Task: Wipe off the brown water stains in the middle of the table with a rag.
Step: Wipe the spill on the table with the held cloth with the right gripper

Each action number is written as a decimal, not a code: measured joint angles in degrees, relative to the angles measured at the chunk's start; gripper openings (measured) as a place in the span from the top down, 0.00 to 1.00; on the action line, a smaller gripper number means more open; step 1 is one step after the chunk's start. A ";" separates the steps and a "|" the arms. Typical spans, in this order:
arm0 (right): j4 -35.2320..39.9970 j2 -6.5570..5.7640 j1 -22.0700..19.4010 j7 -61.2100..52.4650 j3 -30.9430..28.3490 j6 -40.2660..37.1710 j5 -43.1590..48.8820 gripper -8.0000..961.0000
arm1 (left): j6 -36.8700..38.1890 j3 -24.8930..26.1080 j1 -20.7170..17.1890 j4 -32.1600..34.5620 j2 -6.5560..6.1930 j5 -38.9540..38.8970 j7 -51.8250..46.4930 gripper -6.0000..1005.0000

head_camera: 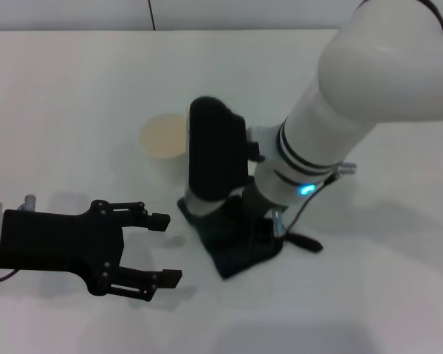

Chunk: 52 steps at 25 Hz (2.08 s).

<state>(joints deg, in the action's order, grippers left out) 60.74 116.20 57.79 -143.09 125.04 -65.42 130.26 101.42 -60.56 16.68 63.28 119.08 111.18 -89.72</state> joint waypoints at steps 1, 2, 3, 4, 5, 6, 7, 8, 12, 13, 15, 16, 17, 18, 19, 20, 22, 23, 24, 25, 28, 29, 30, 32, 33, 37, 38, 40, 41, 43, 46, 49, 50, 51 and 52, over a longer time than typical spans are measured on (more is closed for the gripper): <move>-1.18 0.00 -0.01 0.01 -0.98 1.08 0.71 0.91 | 0.00 0.00 0.01 -0.01 0.00 0.00 -0.03 0.14; -1.98 0.00 -0.03 0.02 -1.65 1.88 1.36 0.91 | 0.00 -0.01 0.01 0.00 0.00 0.00 -0.05 0.14; -2.55 0.00 -0.04 0.02 -2.15 2.57 2.16 0.91 | 0.00 0.00 0.02 -0.02 0.01 -0.01 -0.06 0.14; -3.40 0.00 -0.08 0.03 -2.90 3.54 3.40 0.91 | 0.00 0.00 0.02 -0.04 0.00 -0.01 -0.06 0.14; -3.92 0.00 -0.12 0.03 -3.54 4.10 4.27 0.92 | 0.00 0.02 0.02 -0.06 0.00 -0.01 -0.07 0.14; -4.51 -0.01 -0.31 0.04 -4.95 4.79 5.95 0.92 | 0.00 0.07 0.01 -0.06 0.00 -0.02 -0.07 0.14; -4.51 -0.01 -0.31 0.04 -4.95 4.79 5.95 0.92 | 0.00 0.10 0.01 -0.06 0.00 -0.02 -0.08 0.14; -4.66 -0.02 -0.51 0.05 -5.99 5.01 7.03 0.92 | 0.00 0.12 0.01 -0.08 0.00 -0.02 -0.08 0.14; -4.79 -0.02 -1.49 0.06 -9.05 5.32 10.68 0.92 | 0.00 0.21 0.00 -0.11 0.00 -0.04 -0.10 0.14; -4.79 -0.02 -1.61 0.06 -9.28 5.32 11.01 0.92 | 0.00 0.22 0.00 -0.09 0.01 -0.05 -0.10 0.14; -4.50 -0.06 -1.81 0.07 -9.64 5.24 11.53 0.92 | 0.00 0.27 0.00 -0.09 0.01 -0.06 -0.10 0.14; -4.35 -0.05 -1.81 0.07 -9.63 5.16 11.57 0.92 | 0.00 0.29 0.01 -0.08 0.01 -0.07 -0.07 0.14; -4.14 -0.05 -1.82 0.07 -9.55 5.03 11.59 0.92 | 0.00 0.31 0.02 -0.09 0.00 -0.07 -0.04 0.14; -3.76 -0.01 -1.90 0.08 -9.38 4.71 11.56 0.92 | -0.01 0.34 0.03 -0.09 0.01 -0.08 -0.02 0.14; -3.32 -0.01 -2.03 0.09 -9.17 4.37 11.49 0.92 | -0.02 0.35 0.07 -0.09 0.00 -0.09 0.01 0.14; -2.57 -0.02 -2.25 0.12 -8.75 3.89 11.28 0.92 | -0.02 0.35 0.11 -0.09 0.01 -0.10 0.03 0.14; -0.89 -0.02 -2.78 0.16 -7.56 2.92 10.76 0.92 | -0.04 0.36 0.17 -0.09 0.01 -0.10 0.07 0.14; 0.25 -0.01 -3.00 0.18 -6.41 2.29 10.06 0.92 | -0.04 0.35 0.20 -0.08 0.00 -0.12 0.09 0.14; 0.75 -0.01 -3.03 0.18 -5.80 2.02 9.63 0.92 | -0.05 0.36 0.20 -0.08 0.01 -0.15 0.10 0.13; 1.50 -0.02 -3.07 0.23 -4.83 1.51 8.75 0.92 | -0.06 0.36 0.20 -0.09 0.00 -0.19 0.11 0.13; 3.19 -0.01 -3.08 0.87 -2.37 0.49 6.13 0.92 | -0.08 0.29 0.20 -0.07 0.01 -0.39 0.12 0.13; 3.51 -0.01 -3.09 1.11 -1.77 0.31 5.40 0.92 | -0.09 0.26 0.20 -0.07 0.01 -0.49 0.12 0.13; 3.77 -0.01 -3.10 1.25 -1.33 0.29 4.83 0.92 | -0.09 0.25 0.18 -0.06 0.00 -0.52 0.15 0.13; 4.07 -0.02 -3.15 1.37 -0.97 0.27 4.29 0.92 | -0.09 0.31 0.12 -0.05 0.01 -0.56 0.20 0.13; 4.17 -0.01 -3.32 1.39 -1.23 0.26 4.25 0.92 | -0.09 0.33 0.07 -0.04 0.01 -0.59 0.22 0.13; 4.62 -0.28 -4.73 1.85 -4.75 -0.61 5.07 0.92 | -0.14 0.36 -0.26 -0.05 0.01 -0.66 0.45 0.13; 4.92 -0.40 -5.47 2.55 -6.47 -1.46 5.14 0.92 | -0.14 0.36 -0.26 -0.05 0.01 -0.66 0.45 0.13; 5.86 -0.52 -7.11 4.20 -9.87 -3.41 5.52 0.92 | -0.37 0.35 -0.41 -0.09 0.01 -0.67 0.78 0.13; 7.20 -0.53 -8.65 5.20 -12.54 -4.98 6.57 0.92 | -0.57 0.36 -0.44 -0.14 0.01 -0.67 0.84 0.13; 8.69 -0.55 -10.14 6.04 -15.06 -6.66 8.13 0.92 | -1.28 0.37 -0.64 -0.26 0.01 -0.67 1.04 0.13; 11.15 -0.61 -12.66 7.11 -19.05 -10.00 11.03 0.92 | -1.50 0.52 -0.95 -0.31 0.01 -1.10 1.55 0.13; 12.62 -0.69 -14.74 7.72 -23.62 -13.28 12.99 0.92 | -1.52 1.35 -1.15 -0.37 0.01 -1.64 1.89 0.13; 12.96 -0.75 -15.33 8.14 -25.12 -14.21 13.32 0.92 | -1.54 1.90 -1.31 -0.41 0.01 -1.70 2.11 0.13; 13.35 -0.85 -15.98 9.05 -26.39 -15.05 13.58 0.92 | -1.57 2.70 -1.54 -0.49 0.01 -1.74 2.51 0.13; 14.10 -0.94 -17.27 11.23 -28.49 -15.98 14.08 0.92 | -1.57 3.19 -1.71 -0.53 0.01 -1.77 2.71 0.13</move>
<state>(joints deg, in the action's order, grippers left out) 74.85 115.26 40.52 -131.86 96.55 -81.40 144.34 99.85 -57.37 14.98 62.75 119.09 109.41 -87.01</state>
